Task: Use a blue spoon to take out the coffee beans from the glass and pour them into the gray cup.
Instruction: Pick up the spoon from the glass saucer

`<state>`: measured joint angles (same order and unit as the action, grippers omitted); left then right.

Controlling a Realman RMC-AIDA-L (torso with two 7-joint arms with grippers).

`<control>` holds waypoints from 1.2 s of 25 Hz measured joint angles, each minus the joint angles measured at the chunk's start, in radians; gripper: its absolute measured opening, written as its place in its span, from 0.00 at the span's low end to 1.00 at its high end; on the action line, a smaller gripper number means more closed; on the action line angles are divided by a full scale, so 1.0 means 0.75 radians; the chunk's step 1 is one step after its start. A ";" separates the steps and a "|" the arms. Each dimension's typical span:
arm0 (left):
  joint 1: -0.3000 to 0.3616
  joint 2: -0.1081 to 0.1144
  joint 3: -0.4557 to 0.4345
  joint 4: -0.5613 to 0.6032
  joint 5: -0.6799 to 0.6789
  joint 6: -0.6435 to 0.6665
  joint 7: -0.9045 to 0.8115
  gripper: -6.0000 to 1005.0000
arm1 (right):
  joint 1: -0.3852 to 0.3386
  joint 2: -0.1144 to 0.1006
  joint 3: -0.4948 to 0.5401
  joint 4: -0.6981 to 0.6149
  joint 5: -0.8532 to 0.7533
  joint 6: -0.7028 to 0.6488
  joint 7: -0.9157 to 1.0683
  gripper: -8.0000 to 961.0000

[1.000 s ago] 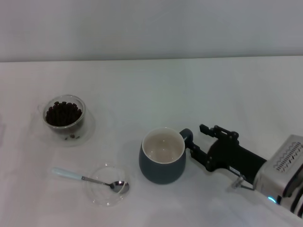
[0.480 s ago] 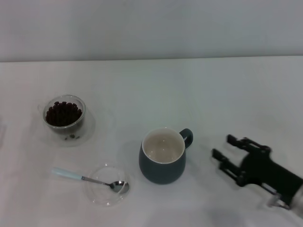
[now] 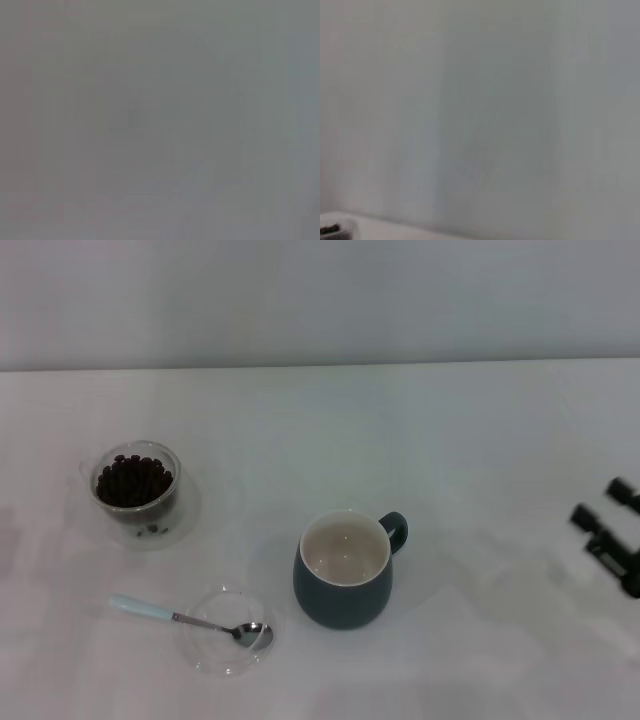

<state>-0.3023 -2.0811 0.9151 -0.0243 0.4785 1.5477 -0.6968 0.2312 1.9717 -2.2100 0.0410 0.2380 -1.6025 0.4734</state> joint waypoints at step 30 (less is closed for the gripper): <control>0.056 0.002 0.587 -0.095 0.123 -0.116 -1.073 0.72 | 0.225 -0.186 0.229 0.032 0.022 0.052 0.043 0.60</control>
<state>-0.2604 -2.0797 1.3552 -0.0955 0.5706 1.4608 -1.5013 0.3998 1.8323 -2.0381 0.0648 0.2546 -1.5633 0.5059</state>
